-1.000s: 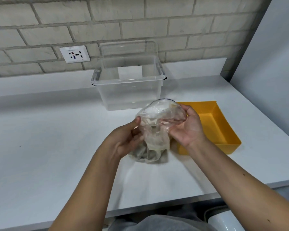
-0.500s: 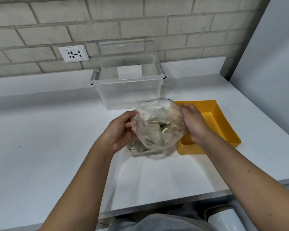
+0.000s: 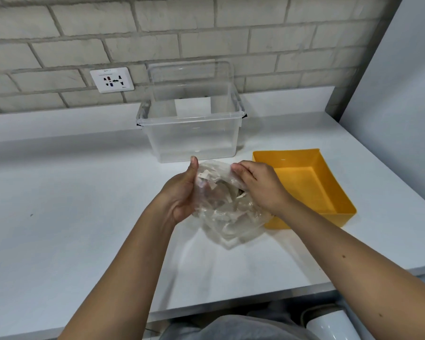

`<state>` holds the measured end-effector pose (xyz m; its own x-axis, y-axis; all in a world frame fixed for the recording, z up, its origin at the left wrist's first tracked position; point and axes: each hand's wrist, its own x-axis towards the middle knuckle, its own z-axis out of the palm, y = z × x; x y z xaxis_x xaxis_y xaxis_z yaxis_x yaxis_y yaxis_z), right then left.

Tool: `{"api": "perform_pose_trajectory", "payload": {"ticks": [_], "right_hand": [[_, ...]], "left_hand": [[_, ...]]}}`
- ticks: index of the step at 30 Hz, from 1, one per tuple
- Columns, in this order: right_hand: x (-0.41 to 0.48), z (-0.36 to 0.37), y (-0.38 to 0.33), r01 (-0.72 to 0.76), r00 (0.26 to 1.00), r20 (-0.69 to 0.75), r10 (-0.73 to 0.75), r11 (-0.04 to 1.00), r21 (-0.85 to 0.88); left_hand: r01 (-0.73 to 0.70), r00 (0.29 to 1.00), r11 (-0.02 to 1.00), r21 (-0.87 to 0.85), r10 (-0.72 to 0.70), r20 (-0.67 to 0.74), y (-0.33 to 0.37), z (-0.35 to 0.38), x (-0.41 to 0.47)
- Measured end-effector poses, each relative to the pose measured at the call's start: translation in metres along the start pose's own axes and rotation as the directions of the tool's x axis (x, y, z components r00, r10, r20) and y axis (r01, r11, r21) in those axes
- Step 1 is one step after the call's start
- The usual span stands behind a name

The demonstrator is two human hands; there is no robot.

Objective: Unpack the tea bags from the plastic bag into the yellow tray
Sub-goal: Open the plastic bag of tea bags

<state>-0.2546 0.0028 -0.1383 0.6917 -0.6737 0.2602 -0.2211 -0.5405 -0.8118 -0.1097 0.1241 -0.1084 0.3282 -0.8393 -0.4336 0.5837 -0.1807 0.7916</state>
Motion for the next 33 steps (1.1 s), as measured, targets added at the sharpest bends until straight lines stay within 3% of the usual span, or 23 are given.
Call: {"api": "perform_pose_trajectory", "payload": {"ticks": [1,3,5,6,9,11,12,14,15,17,18,19,20,21,22,23,24,26,31,33], "right_hand": [[0.001,0.001,-0.005,-0.122,0.992,0.031,0.119,0.981,0.149],[0.007,0.002,-0.008,-0.372,0.926,0.119,0.359,0.809,0.455],[0.008,-0.002,-0.009,-0.530,0.834,0.186,0.520,0.660,0.532],[0.008,-0.002,-0.009,-0.550,0.822,0.184,0.540,0.665,0.506],[0.000,0.003,-0.008,-0.419,0.900,0.068,0.431,0.813,0.404],[-0.010,0.004,-0.007,-0.238,0.967,-0.043,0.251,0.949,0.207],[-0.015,0.006,-0.004,-0.153,0.983,-0.096,0.154,0.988,0.023],[-0.021,0.009,-0.003,-0.074,0.987,-0.156,0.037,0.967,-0.242],[-0.021,0.010,-0.003,-0.092,0.984,-0.170,0.047,0.958,-0.272],[-0.018,0.015,0.000,-0.170,0.974,-0.169,0.148,0.977,-0.126],[-0.016,0.017,-0.001,-0.199,0.969,-0.156,0.191,0.979,-0.038],[-0.014,0.019,-0.002,-0.226,0.963,-0.150,0.226,0.974,0.018],[-0.011,0.021,-0.001,-0.242,0.955,-0.162,0.249,0.968,0.061],[-0.008,0.024,0.000,-0.257,0.946,-0.175,0.273,0.960,0.106],[-0.004,0.027,0.001,-0.276,0.934,-0.183,0.307,0.945,0.175],[-0.001,0.030,-0.001,-0.299,0.918,-0.182,0.352,0.917,0.265],[0.003,0.033,-0.003,-0.316,0.902,-0.174,0.395,0.878,0.360],[0.012,0.034,-0.006,-0.315,0.883,-0.188,0.430,0.841,0.440],[0.024,0.013,0.005,-0.176,0.958,-0.202,0.203,0.974,0.146],[0.024,0.008,0.009,-0.152,0.969,-0.178,0.170,0.982,0.111]], "left_hand": [[0.002,1.000,1.000,-0.004,-0.002,-0.030,0.000,-0.003,0.003],[0.005,0.993,0.996,0.085,0.005,-0.116,0.000,-0.012,0.006],[-0.034,0.973,0.952,0.304,0.102,-0.209,-0.002,-0.022,0.010],[-0.080,0.948,0.886,0.456,0.209,-0.239,-0.004,-0.025,0.010],[-0.245,0.762,0.580,0.777,0.611,-0.216,-0.014,-0.031,0.001],[-0.206,0.665,0.403,0.892,0.726,-0.175,-0.023,-0.028,-0.012],[-0.125,0.679,0.344,0.931,0.714,-0.172,-0.028,-0.026,-0.017],[0.054,0.755,0.278,0.959,0.617,-0.222,-0.033,-0.021,-0.018],[0.122,0.776,0.265,0.956,0.576,-0.259,-0.034,-0.021,-0.014],[0.172,0.800,0.216,0.961,0.538,-0.264,-0.036,-0.020,-0.005],[0.143,0.821,0.247,0.958,0.511,-0.255,-0.037,-0.021,0.001],[0.083,0.847,0.364,0.928,0.464,-0.258,-0.039,-0.022,0.005],[0.020,0.888,0.567,0.823,0.369,-0.275,-0.039,-0.020,0.007],[-0.013,0.932,0.792,0.610,0.231,-0.279,-0.038,-0.016,0.009],[0.020,0.966,0.932,0.361,0.075,-0.246,-0.035,-0.012,0.010],[0.051,0.981,0.986,0.161,-0.019,-0.192,-0.031,-0.007,0.010],[0.061,0.988,0.997,0.037,-0.055,-0.148,-0.027,-0.002,0.011],[0.011,0.988,0.999,-0.042,-0.017,-0.151,-0.022,0.002,0.017],[-0.208,0.934,0.968,0.139,0.238,-0.265,-0.012,-0.021,0.025],[-0.256,0.914,0.933,0.252,0.318,-0.250,-0.010,-0.036,0.024]]}}
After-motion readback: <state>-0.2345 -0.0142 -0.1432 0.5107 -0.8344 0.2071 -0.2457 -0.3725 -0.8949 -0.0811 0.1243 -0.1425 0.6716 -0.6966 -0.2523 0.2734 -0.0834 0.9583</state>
